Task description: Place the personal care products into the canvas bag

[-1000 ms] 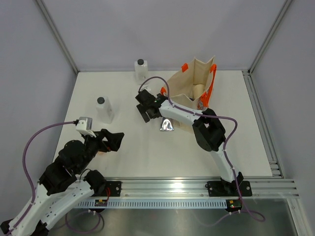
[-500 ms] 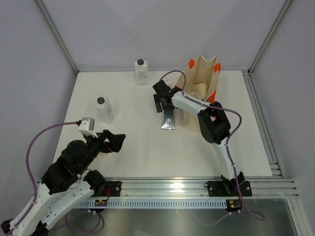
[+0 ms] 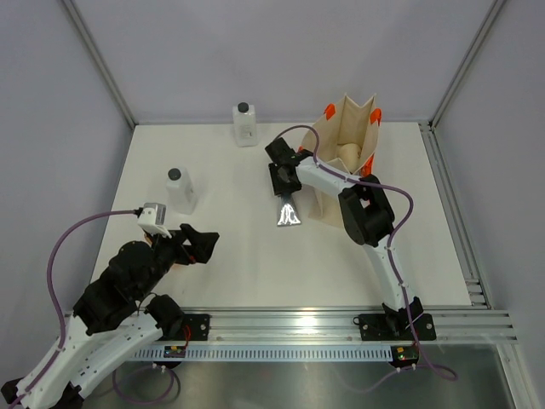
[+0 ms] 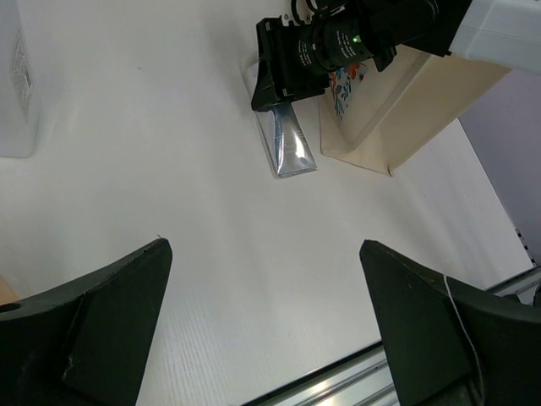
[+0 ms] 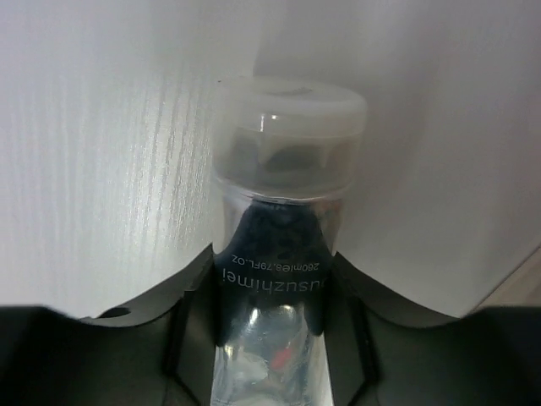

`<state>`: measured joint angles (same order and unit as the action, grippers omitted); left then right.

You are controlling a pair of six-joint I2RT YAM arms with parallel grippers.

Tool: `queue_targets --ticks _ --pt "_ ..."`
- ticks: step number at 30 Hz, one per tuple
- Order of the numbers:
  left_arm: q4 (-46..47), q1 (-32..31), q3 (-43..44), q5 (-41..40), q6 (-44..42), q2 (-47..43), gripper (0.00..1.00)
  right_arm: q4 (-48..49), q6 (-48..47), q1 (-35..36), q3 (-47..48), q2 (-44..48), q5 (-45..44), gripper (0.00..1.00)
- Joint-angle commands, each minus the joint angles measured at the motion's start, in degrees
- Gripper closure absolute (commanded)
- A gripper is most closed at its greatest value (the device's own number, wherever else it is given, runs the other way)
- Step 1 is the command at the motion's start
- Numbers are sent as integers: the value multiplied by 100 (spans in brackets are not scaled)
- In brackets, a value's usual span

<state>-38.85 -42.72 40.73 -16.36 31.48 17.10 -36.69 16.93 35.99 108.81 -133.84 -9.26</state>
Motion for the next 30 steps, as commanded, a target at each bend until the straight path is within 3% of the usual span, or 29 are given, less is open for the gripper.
queue_targets --ticks 1,3,6,7,13,19,25,30 --pt "396 0 84 159 51 91 1 -40 -355 -30 192 147 320 59" --pt "431 0 75 186 42 100 1 -23 -610 -30 184 305 407 73" --pt "492 0 110 221 7 135 1 179 -1199 -30 -44 1006 915 83" --pt "501 0 128 238 -2 144 1 223 -1340 -30 -184 1174 1517 87" --pt "528 0 225 326 -20 206 1 180 -2202 -30 -257 2090 3716 90" --pt "501 0 277 379 -2 171 1 -102 -2097 -39 253 2582 5702 90" --pt "545 0 286 423 -11 267 1 12 -1650 -530 1061 3092 5137 91" --pt "730 0 216 502 -11 381 1 328 -1236 -1960 1572 3075 4706 92"
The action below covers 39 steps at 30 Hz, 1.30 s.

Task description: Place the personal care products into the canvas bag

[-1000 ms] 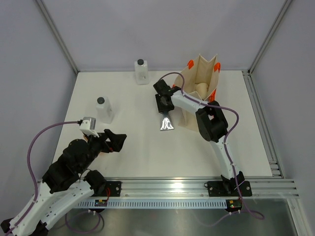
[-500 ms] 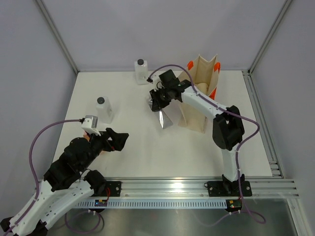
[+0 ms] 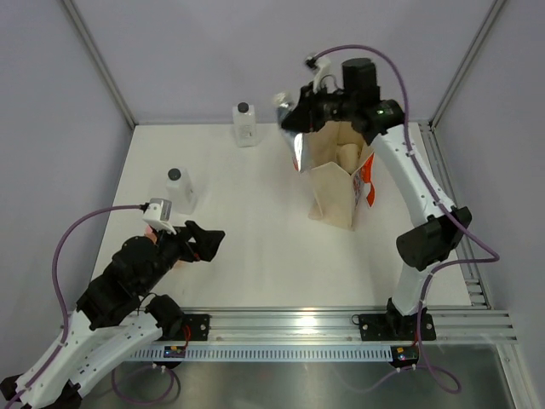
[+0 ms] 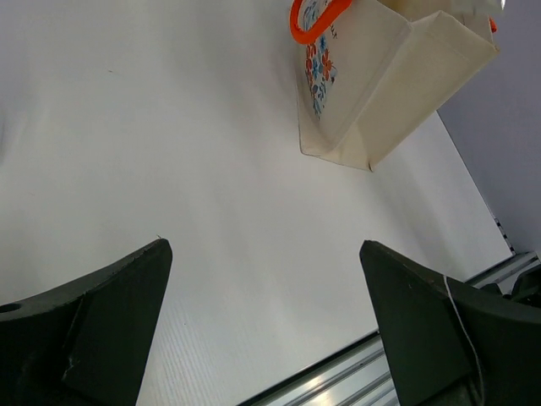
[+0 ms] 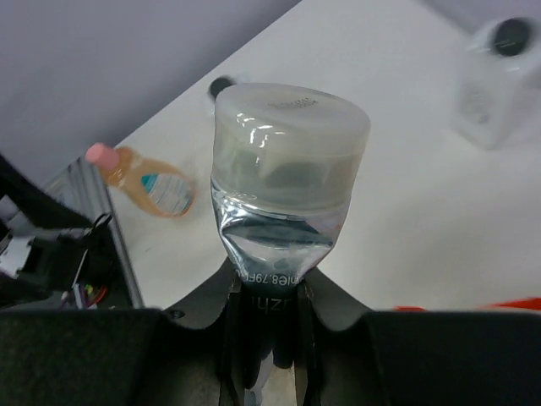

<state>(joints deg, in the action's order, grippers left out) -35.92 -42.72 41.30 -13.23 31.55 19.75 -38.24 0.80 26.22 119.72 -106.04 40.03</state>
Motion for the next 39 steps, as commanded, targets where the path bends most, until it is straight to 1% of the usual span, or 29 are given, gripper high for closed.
queue_targets --ticks 1,3,4,5,7,9,10,13,16,18,20,21,24,25,26,27,28,30,31,32,34,35,36,38,39 --pt "463 0 142 224 -26 143 1 528 334 -1152 491 294 -337 92" --pt "560 0 124 251 -44 222 1 852 263 -1416 360 320 -714 91" --pt "586 0 107 286 -52 257 1 1184 254 -1635 98 338 -1134 91" --pt "647 0 98 295 -70 319 1 1318 289 -1724 -27 330 -1338 91" --pt "683 0 89 330 -79 380 1 1625 359 -1848 -351 242 -1908 89" --pt "744 0 45 348 -96 442 1 1906 412 -1848 -685 233 -2244 89" --pt "762 0 28 365 -88 442 1 2273 517 -1857 -1096 259 -2480 89" --pt "771 0 -25 383 -70 442 1 2820 500 -1857 -1861 417 -2535 89" --pt "666 0 -60 348 -70 363 1 3014 299 -1848 -2540 663 -2614 87" --pt "604 0 -122 313 -70 302 1 3138 176 -1857 -3118 978 -2632 82" --pt "560 0 -166 129 0 231 1 3165 -35 -1848 -3410 1303 -2501 79" --pt "516 0 -183 -63 44 257 1 3173 -184 -1848 -3699 1427 -2361 74" --pt "393 0 -157 -380 254 459 1 3043 -291 -1848 -3886 1657 -2289 61" --pt "376 0 -140 -608 386 660 1 2746 -326 -1848 -3843 1631 -2307 50" --pt "384 0 -131 -715 465 775 1 2578 -361 -1848 -3764 1561 -2307 41" --pt "393 0 -113 -846 544 898 1 2411 -387 -1848 -3615 1429 -2316 34" --pt "393 0 -105 -1135 737 1047 1 2174 -440 -1848 -3553 1367 -2316 24" --pt "402 0 -34 -1461 913 1548 1 1909 -615 -1848 -3256 1174 -2185 15" --pt "410 0 9 -1802 1071 1750 1 1647 -677 -1848 -3158 1147 -2123 9" --pt "463 0 114 -1927 1099 2178 1 1557 -730 -1848 -3035 1156 -2044 1" --pt "586 0 229 -2305 1134 2646 1 1320 -1028 -1857 -2788 1295 -1658 1" --pt "552 9 473 -2463 1186 2909 1 1302 -1125 -1883 -2744 1531 -1482 0" --pt "516 9 597 -2830 1222 3425 1 1301 -1274 -1892 -2709 1690 -1115 1" --pt "315 9 896 -3271 1423 3964 1 1284 -1363 -1936 -2682 2120 -727 0" --pt "279 18 1132 -3621 1459 4428 1 1266 -1372 -1945 -2743 2279 -429 1"
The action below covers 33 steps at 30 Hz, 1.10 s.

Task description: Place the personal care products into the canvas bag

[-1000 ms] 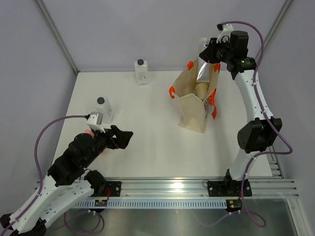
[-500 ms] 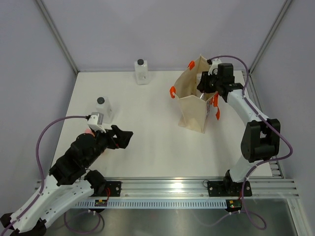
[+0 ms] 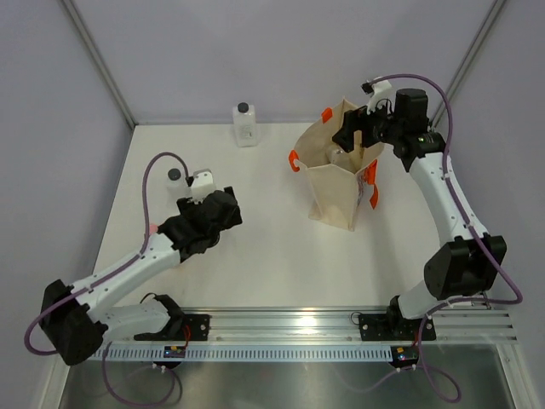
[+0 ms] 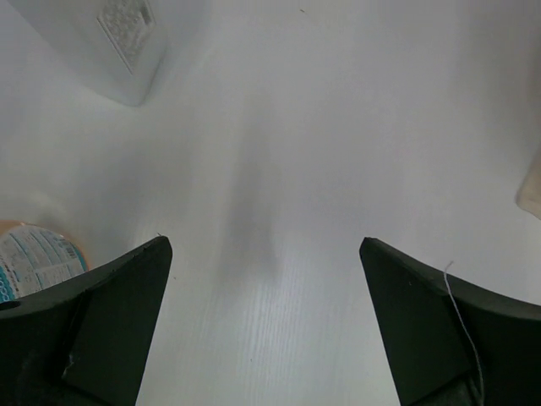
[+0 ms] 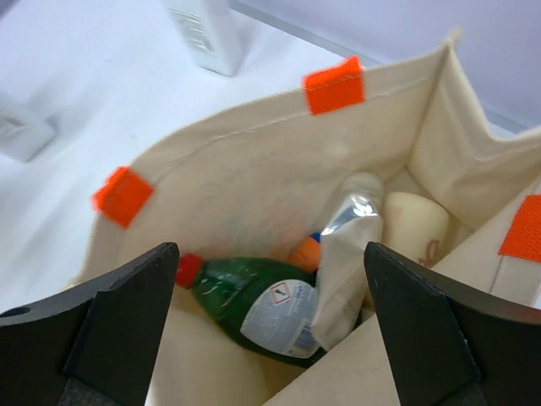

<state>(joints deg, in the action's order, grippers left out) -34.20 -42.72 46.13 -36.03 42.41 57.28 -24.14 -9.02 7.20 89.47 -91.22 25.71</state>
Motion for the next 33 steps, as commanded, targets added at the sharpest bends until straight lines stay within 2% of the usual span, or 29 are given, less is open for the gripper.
queue_targets --ticks 1,3,6,9,14,18,26,33 --pt "254 27 695 -1476 277 854 1 -144 -382 -52 229 929 1171 0" --pt "386 184 748 -1722 259 1153 1 -144 -295 -52 -42 1342 1601 1" --pt "835 650 643 -1566 21 1505 1 -117 -250 -52 -516 1835 2085 0" --pt "1081 1081 590 -1442 -189 1707 1 -47 -293 -52 -1008 2265 2323 1" --pt "2021 1721 458 -1029 -945 1944 1 50 -346 -61 -1520 2644 2499 0" --pt "2233 2337 695 -539 -1103 2375 1 67 -320 -96 -1687 2785 2710 1" --pt "2031 2891 1320 -19 -1762 2692 1 164 -197 -140 -1863 2891 2763 1" --pt "2215 3585 1355 1413 -2544 2675 1 261 -100 -193 -1889 2873 2790 0"
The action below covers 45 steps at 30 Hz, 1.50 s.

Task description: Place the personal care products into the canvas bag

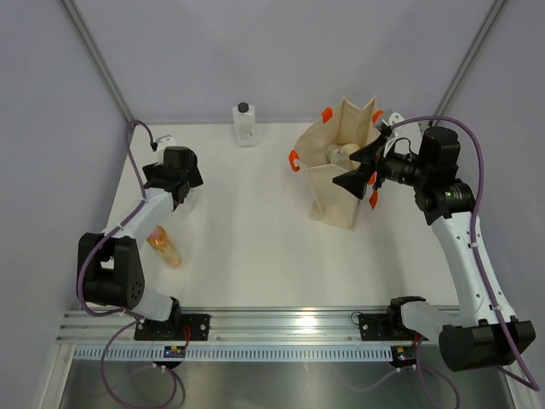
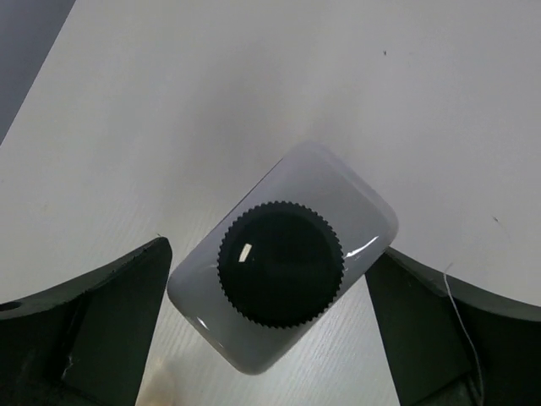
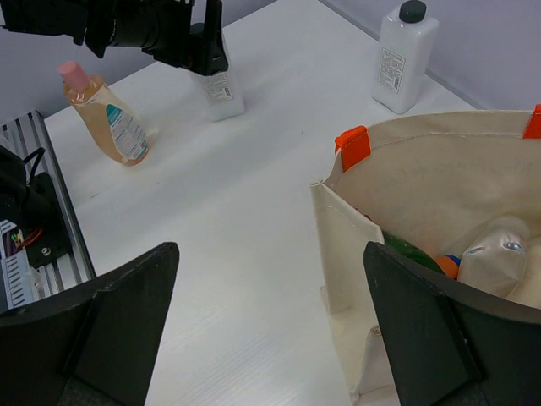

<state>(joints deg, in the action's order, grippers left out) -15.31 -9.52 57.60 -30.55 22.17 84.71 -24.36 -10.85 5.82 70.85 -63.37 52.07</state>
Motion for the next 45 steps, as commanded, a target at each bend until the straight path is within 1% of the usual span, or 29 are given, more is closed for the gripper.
queue_targets --ticks 1,2,3,5,9,10,12,13,14,16,17,18,19,20,21,22,23,25,26,27,28,30,31,32,35,40,43,44,45 --pt "353 327 173 1031 -573 -68 1 283 83 -73 -27 97 145 0" --pt "406 450 155 1233 -652 -94 1 300 92 -81 -36 106 145 1" --pt "528 503 120 1731 -844 -112 1 318 92 -99 -53 115 154 1" --pt "608 583 58 2225 -1004 -130 1 335 101 -117 -89 115 163 1" --pt "906 635 -56 2746 -1329 -148 2 362 127 -143 -150 141 180 0" --pt "968 662 -82 2816 -1330 -156 4 370 127 -160 -159 150 198 0" --pt "1118 706 -170 3246 -1277 -147 9 371 145 -169 -150 159 198 1" --pt "1153 723 -188 3326 -1251 -130 14 362 153 -169 -133 176 198 0" --pt "1171 723 -214 3457 -1224 -112 17 353 145 -178 -133 176 207 1" --pt "1171 723 -232 3389 -1137 -51 21 335 145 -196 -124 211 224 0" --pt "1162 723 -232 3206 -1102 -33 23 335 145 -196 -133 220 242 1" --pt "1136 723 -232 3134 -1075 28 27 327 145 -204 -133 238 251 1" --pt "1144 723 -232 3099 -1049 54 34 318 153 -205 -150 255 259 0" --pt "1153 723 -232 3081 -1005 81 51 300 145 -213 -159 264 259 0" --pt "1144 723 -215 3072 -926 107 58 292 145 -213 -159 273 259 1" --pt "1144 723 -197 2915 -873 151 62 300 136 -213 -168 299 259 0" --pt "1170 723 -197 2879 -786 151 72 292 153 -222 -177 308 268 1" --pt "1180 723 -179 2852 -680 99 84 283 145 -240 -185 352 277 1" --pt "1258 715 -197 2965 -575 46 90 257 145 -240 -186 361 277 1" --pt "1320 715 -214 3019 -496 -32 98 239 127 -240 -186 387 260 0" --pt "1390 688 -258 3263 -408 -138 100 204 75 -248 -177 396 251 0" --pt "1496 618 -241 3764 -223 -480 100 81 4 -249 -159 414 251 0" --pt "1487 496 -136 4184 -179 -603 100 37 -57 -257 -124 440 259 1" --pt "1661 417 -83 4423 -83 -839 100 -50 -101 -257 -115 457 268 1" --pt "1637 -75 284 4891 84 -1148 100 -261 -242 -275 -1 510 268 1" --pt "1619 -1068 936 4778 243 -1632 100 -631 -356 -433 402 580 154 0" --pt "1812 -1595 1401 4523 367 -1616 100 -903 -330 -538 693 607 -29 1" --pt "1821 -1745 1585 4305 280 -1554 100 -991 -304 -539 763 624 -100 1" --pt "1812 -1920 1787 4233 218 -1449 100 -1009 -260 -713 825 642 -205 1"
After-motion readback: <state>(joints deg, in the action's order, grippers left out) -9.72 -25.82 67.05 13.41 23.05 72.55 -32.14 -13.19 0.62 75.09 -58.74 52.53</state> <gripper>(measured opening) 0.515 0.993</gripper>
